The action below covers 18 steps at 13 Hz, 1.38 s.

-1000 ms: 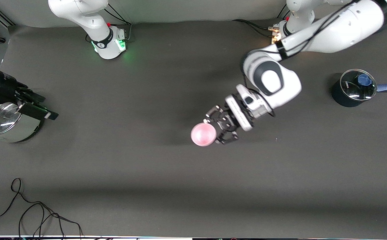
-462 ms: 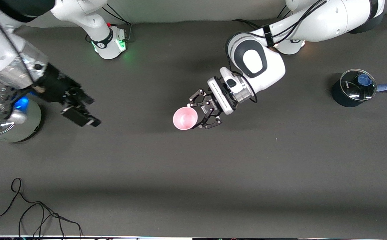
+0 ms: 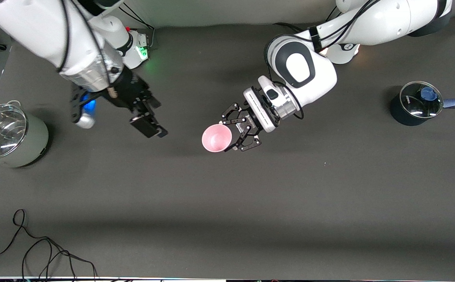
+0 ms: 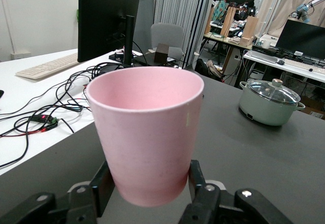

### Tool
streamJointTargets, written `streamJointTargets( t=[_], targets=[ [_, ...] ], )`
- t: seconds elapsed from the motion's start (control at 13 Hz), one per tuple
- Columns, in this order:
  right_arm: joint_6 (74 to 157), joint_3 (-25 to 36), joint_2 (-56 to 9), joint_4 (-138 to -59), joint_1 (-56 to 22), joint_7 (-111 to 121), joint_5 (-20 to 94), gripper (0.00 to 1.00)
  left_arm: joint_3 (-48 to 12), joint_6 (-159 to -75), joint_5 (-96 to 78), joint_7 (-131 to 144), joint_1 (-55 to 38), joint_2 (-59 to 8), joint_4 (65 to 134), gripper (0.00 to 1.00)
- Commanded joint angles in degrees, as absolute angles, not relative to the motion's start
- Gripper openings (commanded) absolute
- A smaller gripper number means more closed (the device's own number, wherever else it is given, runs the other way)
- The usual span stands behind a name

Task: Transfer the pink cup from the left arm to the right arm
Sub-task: 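Lift the pink cup with the left gripper toward the table's middle, then lower the right gripper onto the cup rim beside the left gripper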

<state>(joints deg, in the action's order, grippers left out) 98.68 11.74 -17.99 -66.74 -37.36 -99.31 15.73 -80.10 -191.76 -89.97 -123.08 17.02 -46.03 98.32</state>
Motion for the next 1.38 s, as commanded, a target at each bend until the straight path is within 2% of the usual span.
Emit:
streamJointTargets(
  t=[0.0,0.46,1.31],
  targets=[
    [98.17,12.39,-25.73,-56.63,-39.02,-106.60,13.01,0.99,-79.98,-193.27,-91.23,-124.01,16.79,-44.30,97.82,0.23],
    [101.78,12.39,-29.00,-55.99,-44.21,-115.39,12.83,0.99,-79.98,-193.27,-91.06,-123.93,17.22,-44.30,98.00,0.22],
    [101.69,12.39,-32.43,-57.92,-44.91,-117.51,16.00,0.99,-79.80,-193.27,-91.23,-123.84,17.23,-44.38,97.91,0.22]
  ],
)
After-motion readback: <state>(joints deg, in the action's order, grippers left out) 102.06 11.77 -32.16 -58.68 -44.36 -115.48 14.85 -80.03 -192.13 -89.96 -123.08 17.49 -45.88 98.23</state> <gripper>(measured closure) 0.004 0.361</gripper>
